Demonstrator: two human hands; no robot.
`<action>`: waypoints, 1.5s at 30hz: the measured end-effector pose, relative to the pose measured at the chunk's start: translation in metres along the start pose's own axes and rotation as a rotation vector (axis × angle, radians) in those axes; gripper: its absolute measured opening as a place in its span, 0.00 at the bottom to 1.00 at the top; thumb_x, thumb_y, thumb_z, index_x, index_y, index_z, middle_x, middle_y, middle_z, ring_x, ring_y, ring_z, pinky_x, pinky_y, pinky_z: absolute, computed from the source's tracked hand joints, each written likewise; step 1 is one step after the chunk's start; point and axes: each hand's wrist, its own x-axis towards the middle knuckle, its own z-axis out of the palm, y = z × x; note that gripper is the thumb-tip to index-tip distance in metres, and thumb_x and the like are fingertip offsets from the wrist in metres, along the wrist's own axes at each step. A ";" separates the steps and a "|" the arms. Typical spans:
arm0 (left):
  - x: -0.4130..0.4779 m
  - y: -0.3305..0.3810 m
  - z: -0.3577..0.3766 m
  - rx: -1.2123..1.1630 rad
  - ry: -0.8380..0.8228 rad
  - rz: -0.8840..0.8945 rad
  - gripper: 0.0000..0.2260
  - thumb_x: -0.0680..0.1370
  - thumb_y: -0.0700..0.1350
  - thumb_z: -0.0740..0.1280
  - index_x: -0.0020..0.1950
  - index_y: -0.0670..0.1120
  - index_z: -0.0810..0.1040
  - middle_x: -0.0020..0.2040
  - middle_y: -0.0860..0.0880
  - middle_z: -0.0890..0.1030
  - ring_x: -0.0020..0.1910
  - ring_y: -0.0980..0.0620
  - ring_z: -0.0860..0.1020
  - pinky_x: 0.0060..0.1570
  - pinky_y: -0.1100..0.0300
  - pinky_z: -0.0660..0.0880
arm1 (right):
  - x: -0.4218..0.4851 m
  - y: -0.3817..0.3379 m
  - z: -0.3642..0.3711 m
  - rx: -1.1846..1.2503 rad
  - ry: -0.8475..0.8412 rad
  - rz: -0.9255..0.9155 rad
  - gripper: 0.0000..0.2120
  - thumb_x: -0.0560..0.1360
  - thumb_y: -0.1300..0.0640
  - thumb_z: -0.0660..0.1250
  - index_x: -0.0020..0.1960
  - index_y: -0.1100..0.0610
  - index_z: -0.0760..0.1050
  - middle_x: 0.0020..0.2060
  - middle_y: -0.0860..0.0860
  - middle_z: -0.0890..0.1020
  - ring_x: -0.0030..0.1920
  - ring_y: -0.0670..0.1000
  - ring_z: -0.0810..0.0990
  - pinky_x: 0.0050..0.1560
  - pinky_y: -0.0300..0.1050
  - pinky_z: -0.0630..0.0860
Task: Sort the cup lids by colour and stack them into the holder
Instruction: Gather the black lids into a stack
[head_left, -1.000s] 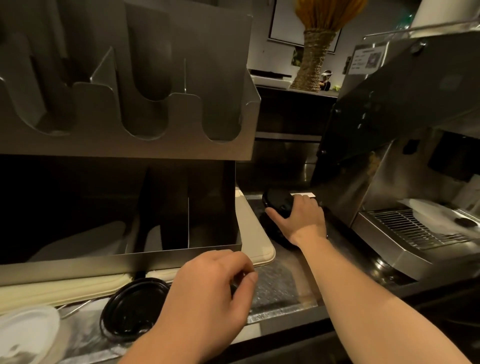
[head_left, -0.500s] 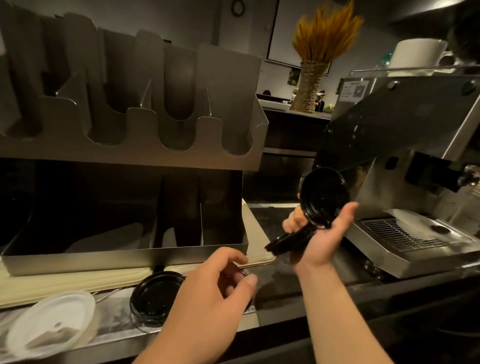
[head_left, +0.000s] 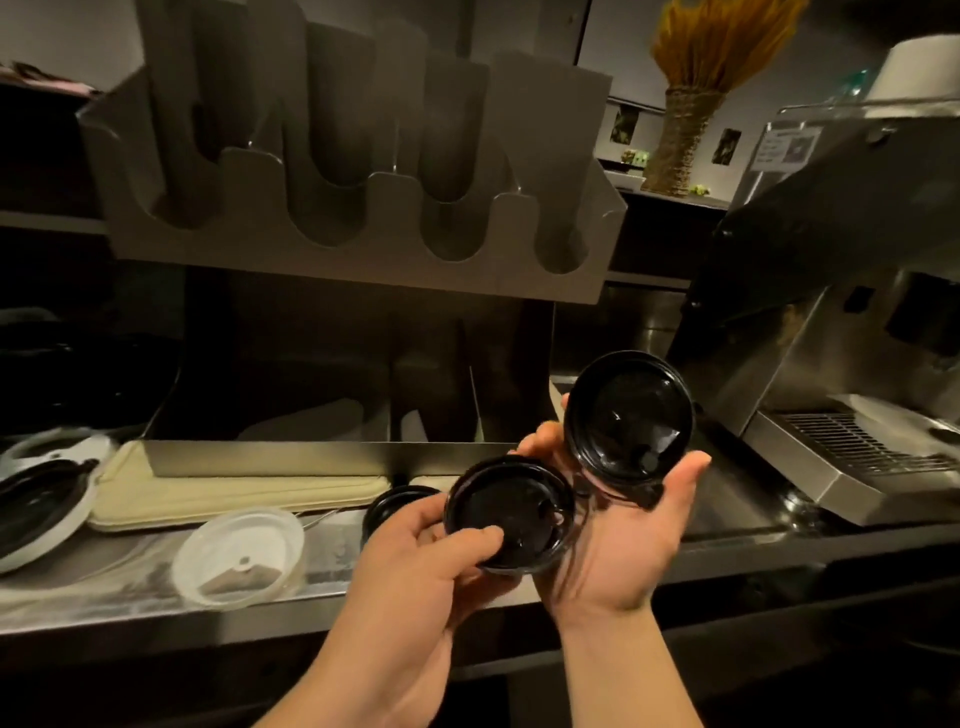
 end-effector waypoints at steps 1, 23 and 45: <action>-0.001 0.002 -0.006 0.041 0.011 0.052 0.15 0.75 0.31 0.70 0.59 0.43 0.79 0.45 0.43 0.87 0.43 0.45 0.86 0.38 0.54 0.82 | -0.001 0.000 0.001 0.000 0.029 0.028 0.45 0.68 0.24 0.62 0.63 0.62 0.77 0.48 0.59 0.82 0.50 0.58 0.82 0.52 0.53 0.79; 0.014 0.032 -0.067 -0.013 0.233 0.313 0.09 0.83 0.37 0.62 0.58 0.49 0.76 0.52 0.47 0.83 0.42 0.48 0.86 0.37 0.54 0.81 | -0.008 -0.003 0.021 -0.148 0.090 0.431 0.38 0.67 0.43 0.77 0.72 0.56 0.71 0.61 0.66 0.81 0.60 0.70 0.81 0.59 0.62 0.78; 0.006 0.023 -0.055 0.020 -0.108 0.304 0.15 0.85 0.52 0.55 0.59 0.57 0.81 0.52 0.54 0.86 0.50 0.56 0.84 0.41 0.59 0.81 | -0.008 -0.010 0.033 -1.202 -0.041 -0.017 0.10 0.74 0.62 0.74 0.50 0.48 0.81 0.40 0.44 0.86 0.37 0.43 0.84 0.36 0.36 0.77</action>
